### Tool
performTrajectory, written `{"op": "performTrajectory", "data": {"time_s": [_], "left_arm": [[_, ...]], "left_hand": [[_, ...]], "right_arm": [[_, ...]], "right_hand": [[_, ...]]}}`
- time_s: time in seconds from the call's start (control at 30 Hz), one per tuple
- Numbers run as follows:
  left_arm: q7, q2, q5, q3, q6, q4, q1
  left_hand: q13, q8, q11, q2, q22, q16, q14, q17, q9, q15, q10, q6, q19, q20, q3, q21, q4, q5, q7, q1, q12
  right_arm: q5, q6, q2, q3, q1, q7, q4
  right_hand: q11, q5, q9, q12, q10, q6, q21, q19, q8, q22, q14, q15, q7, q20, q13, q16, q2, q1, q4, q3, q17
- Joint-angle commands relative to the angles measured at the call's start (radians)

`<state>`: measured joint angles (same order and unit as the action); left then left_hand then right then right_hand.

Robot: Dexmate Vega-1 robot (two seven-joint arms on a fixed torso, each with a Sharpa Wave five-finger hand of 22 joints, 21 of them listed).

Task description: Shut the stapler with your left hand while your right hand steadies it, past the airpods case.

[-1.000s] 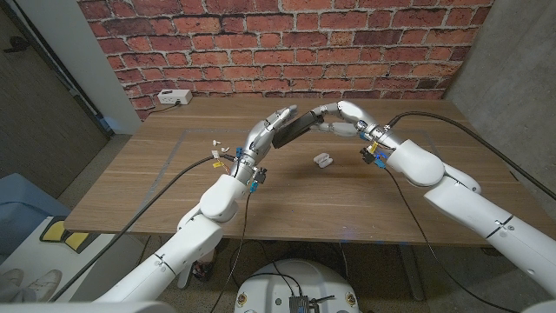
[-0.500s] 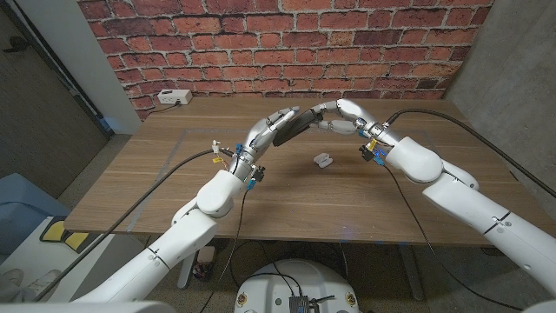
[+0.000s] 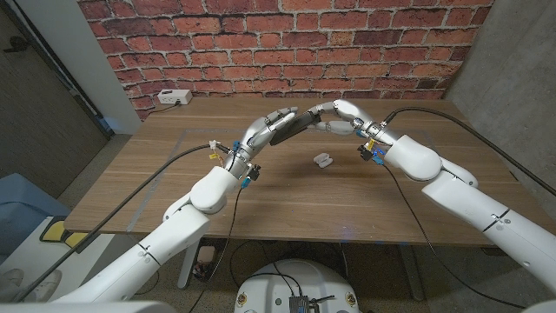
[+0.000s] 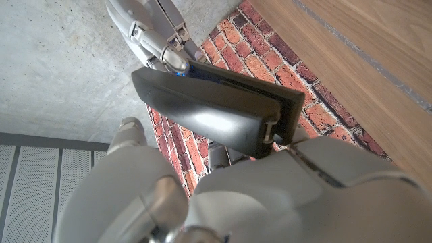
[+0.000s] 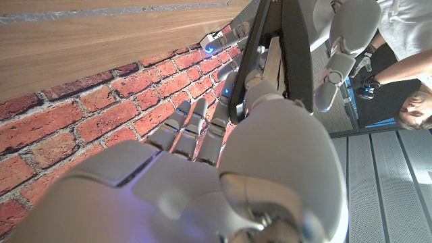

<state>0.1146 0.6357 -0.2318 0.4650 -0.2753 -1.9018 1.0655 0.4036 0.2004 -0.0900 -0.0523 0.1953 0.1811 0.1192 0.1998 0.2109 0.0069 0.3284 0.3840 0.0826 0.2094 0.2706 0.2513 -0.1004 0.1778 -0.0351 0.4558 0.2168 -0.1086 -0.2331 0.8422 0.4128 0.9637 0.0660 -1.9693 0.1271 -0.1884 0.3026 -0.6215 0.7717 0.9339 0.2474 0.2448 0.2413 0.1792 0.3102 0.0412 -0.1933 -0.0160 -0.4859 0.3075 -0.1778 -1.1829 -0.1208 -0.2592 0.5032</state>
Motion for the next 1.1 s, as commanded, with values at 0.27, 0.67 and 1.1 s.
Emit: {"op": "performTrajectory", "data": {"time_s": [0.27,0.67,1.1], "left_arm": [[-0.021,0.085,0.026,-0.031,0.071,-0.08,0.003],[-0.043,0.121,0.019,-0.037,0.119,-0.115,0.0],[-0.02,0.133,0.004,-0.056,0.146,-0.138,0.024]], "left_hand": [[0.005,0.015,0.0,0.001,0.003,0.003,-0.032,0.004,0.008,0.008,-0.021,0.018,-0.022,0.004,0.002,-0.011,-0.007,0.004,-0.008,0.006,0.0],[0.006,0.008,0.015,0.006,0.003,0.002,-0.072,0.004,0.009,0.028,-0.071,-0.005,-0.042,0.004,0.004,-0.023,-0.012,0.003,-0.014,0.008,-0.01],[0.007,0.01,0.018,0.022,0.003,0.01,-0.069,0.004,0.01,0.032,-0.077,-0.003,-0.04,0.004,0.013,-0.023,-0.014,0.004,-0.012,0.016,-0.005]], "right_arm": [[-0.002,-0.003,0.024,-0.002,-0.006,0.028,0.001],[-0.018,-0.019,0.037,-0.017,0.01,0.031,0.004],[-0.052,-0.037,0.038,-0.029,0.018,0.039,0.022]], "right_hand": [[0.067,0.006,0.021,0.008,0.055,-0.009,-0.01,-0.004,0.01,0.002,-0.006,0.188,-0.007,-0.002,-0.019,0.009,-0.006,-0.002,0.002,-0.011,0.006],[0.067,0.008,0.036,0.01,0.054,-0.012,-0.015,-0.004,0.016,0.002,-0.01,0.189,-0.007,-0.001,-0.034,0.011,-0.008,-0.002,0.004,-0.017,0.007],[0.053,0.006,0.048,0.009,0.053,-0.013,-0.018,0.0,0.021,0.002,-0.003,0.19,0.006,-0.001,-0.052,0.016,-0.007,-0.006,0.001,-0.026,0.007]]}}
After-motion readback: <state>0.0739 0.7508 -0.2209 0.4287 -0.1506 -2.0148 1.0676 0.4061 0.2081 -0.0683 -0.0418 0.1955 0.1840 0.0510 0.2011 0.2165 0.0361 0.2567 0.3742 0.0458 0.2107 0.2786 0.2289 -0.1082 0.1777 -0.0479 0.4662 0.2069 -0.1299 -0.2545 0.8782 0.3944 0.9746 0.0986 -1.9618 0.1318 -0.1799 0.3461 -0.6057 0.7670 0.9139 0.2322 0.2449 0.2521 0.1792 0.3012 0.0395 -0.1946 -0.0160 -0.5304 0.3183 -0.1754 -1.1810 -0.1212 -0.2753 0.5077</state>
